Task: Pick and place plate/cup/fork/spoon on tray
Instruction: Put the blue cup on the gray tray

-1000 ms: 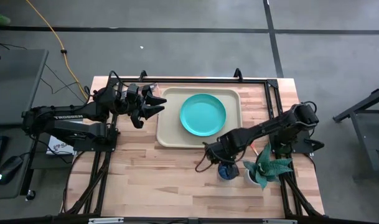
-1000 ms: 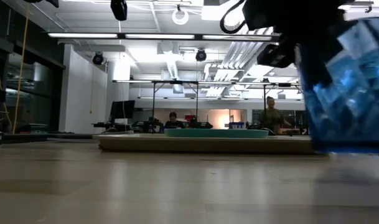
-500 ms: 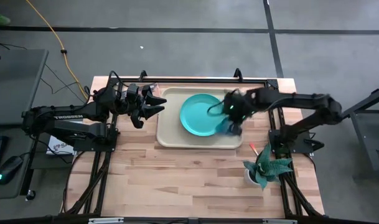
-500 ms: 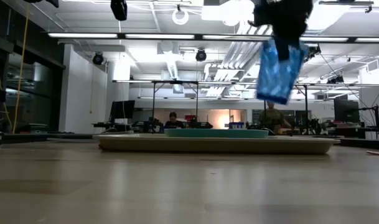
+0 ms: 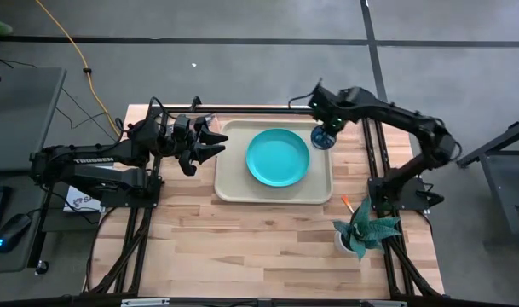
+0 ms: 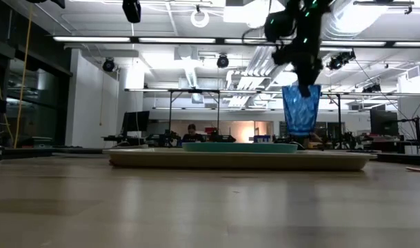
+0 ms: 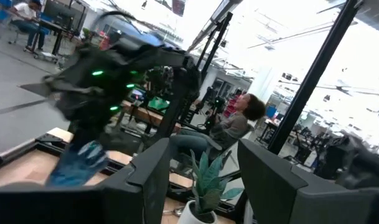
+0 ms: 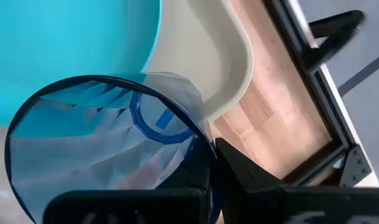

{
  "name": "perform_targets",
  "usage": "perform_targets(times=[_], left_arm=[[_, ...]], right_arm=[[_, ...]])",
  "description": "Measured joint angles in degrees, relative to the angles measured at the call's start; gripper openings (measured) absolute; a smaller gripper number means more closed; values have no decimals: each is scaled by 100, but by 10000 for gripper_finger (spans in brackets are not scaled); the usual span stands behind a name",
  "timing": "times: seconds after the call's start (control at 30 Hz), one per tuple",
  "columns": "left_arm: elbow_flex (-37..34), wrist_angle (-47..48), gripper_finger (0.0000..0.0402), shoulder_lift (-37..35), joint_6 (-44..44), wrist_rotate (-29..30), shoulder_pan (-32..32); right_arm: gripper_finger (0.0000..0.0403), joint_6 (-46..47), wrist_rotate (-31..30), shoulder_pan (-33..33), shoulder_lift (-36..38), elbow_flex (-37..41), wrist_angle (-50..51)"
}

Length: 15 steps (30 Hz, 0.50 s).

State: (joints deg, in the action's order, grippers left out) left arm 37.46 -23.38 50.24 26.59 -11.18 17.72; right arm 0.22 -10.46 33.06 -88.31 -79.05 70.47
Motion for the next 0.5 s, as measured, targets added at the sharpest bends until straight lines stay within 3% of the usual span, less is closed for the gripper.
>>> perform_targets(times=[0.17, 0.5], left_arm=[[-1, 1, 170, 0, 188, 0, 0], [-1, 0, 170, 0, 177, -2, -2]], right_arm=[[0, -359, 262, 412, -564, -43, -266], [0, 57, 644, 1008, -870, -43, -833]])
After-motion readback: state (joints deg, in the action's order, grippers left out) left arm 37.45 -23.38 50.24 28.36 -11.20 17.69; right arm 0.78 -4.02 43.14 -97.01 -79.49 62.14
